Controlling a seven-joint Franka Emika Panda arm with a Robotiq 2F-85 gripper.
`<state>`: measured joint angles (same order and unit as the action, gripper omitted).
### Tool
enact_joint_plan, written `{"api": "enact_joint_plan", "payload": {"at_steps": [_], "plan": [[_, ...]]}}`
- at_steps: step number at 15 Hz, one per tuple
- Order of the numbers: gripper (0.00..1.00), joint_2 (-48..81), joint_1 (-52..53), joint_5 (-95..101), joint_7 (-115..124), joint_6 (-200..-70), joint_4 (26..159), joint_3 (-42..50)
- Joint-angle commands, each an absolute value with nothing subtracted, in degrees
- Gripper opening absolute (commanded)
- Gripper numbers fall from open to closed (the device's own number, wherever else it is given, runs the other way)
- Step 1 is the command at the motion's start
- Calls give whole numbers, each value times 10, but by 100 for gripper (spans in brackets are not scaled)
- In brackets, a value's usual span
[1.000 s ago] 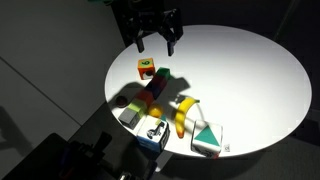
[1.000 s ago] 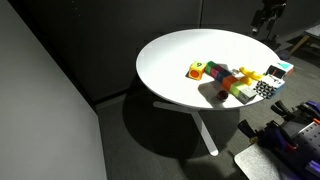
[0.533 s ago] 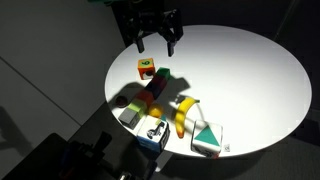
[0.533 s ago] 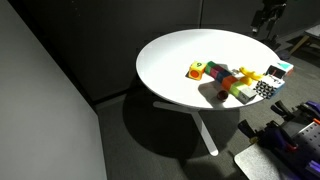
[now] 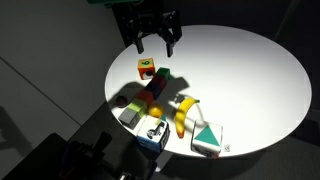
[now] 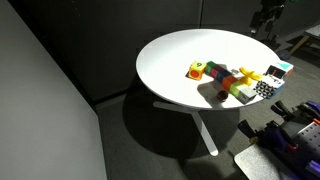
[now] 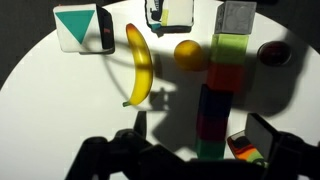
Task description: Place the green block on the pink block
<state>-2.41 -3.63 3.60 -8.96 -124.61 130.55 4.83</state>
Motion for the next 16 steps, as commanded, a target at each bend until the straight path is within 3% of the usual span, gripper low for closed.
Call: {"api": "enact_joint_plan", "payload": {"at_steps": [1,16], "plan": [[100,0,-33,32,-86,-1249,1280,40],[100,177,-9,42,-31,-1274,1149,18]]}}
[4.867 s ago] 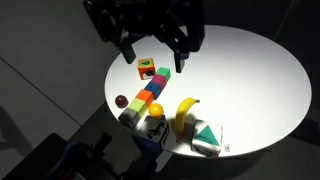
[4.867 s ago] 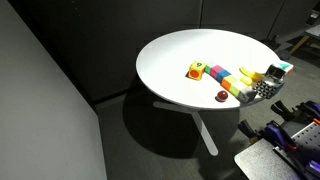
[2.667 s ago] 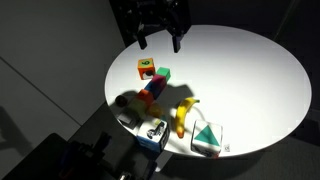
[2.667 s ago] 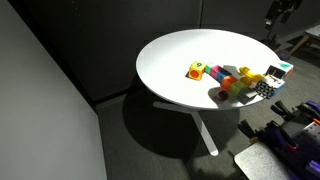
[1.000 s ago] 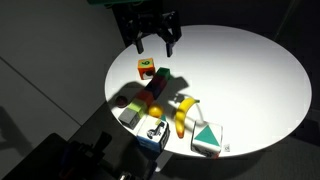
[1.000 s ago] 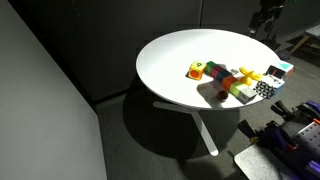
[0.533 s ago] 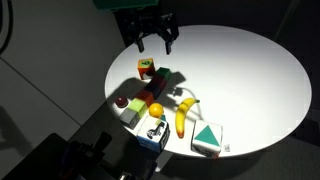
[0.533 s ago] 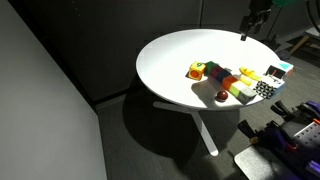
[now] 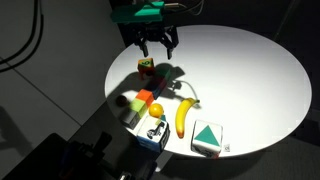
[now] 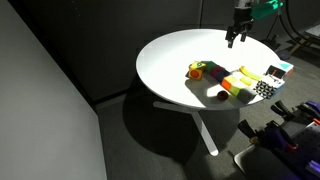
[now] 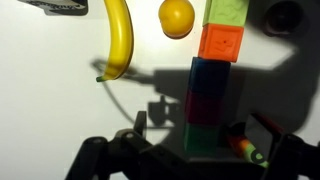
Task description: Place the green block on the pink block
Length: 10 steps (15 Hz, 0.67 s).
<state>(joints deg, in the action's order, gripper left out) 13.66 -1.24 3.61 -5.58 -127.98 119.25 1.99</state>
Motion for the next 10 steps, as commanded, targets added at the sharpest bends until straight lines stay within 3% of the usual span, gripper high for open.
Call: {"api": "enact_joint_plan", "payload": {"at_steps": [1,10], "plan": [[100,189,-7,41,-26,-1272,1139,17],[100,278,2,31,28,-1261,1070,18]]}}
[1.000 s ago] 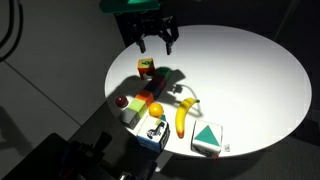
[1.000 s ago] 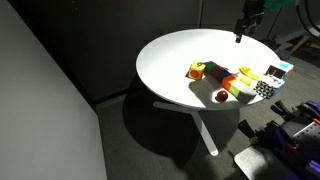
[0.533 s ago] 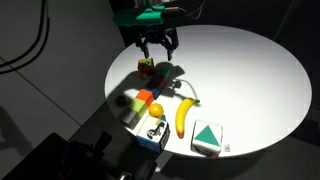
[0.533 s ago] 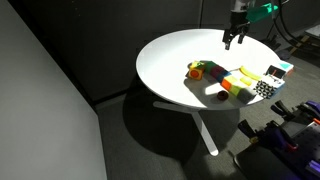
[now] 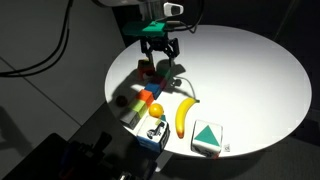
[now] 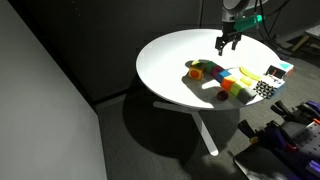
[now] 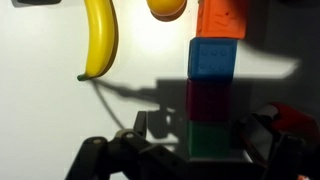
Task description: Place the green block on the pink block
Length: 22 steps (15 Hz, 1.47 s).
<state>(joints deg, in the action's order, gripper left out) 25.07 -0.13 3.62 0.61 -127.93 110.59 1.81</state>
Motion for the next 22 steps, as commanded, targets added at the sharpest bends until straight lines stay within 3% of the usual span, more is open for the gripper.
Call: {"api": "enact_joint_plan", "payload": {"at_steps": [1,22], "plan": [[100,286,3,31,32,-1261,1065,17],[100,383,12,31,31,-1269,968,11]]}}
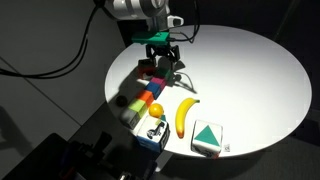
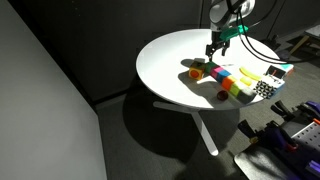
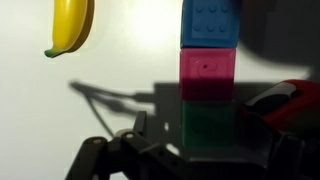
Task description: Place the green block on the pink block
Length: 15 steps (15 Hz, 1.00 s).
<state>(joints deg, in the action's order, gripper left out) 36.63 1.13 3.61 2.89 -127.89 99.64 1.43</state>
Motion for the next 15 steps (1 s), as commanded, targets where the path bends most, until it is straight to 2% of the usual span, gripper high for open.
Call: {"api": "enact_joint_plan", "payload": {"at_steps": [1,15], "plan": [[100,386,13,31,31,-1271,963,11],[100,431,22,39,31,-1276,925,13]]}}
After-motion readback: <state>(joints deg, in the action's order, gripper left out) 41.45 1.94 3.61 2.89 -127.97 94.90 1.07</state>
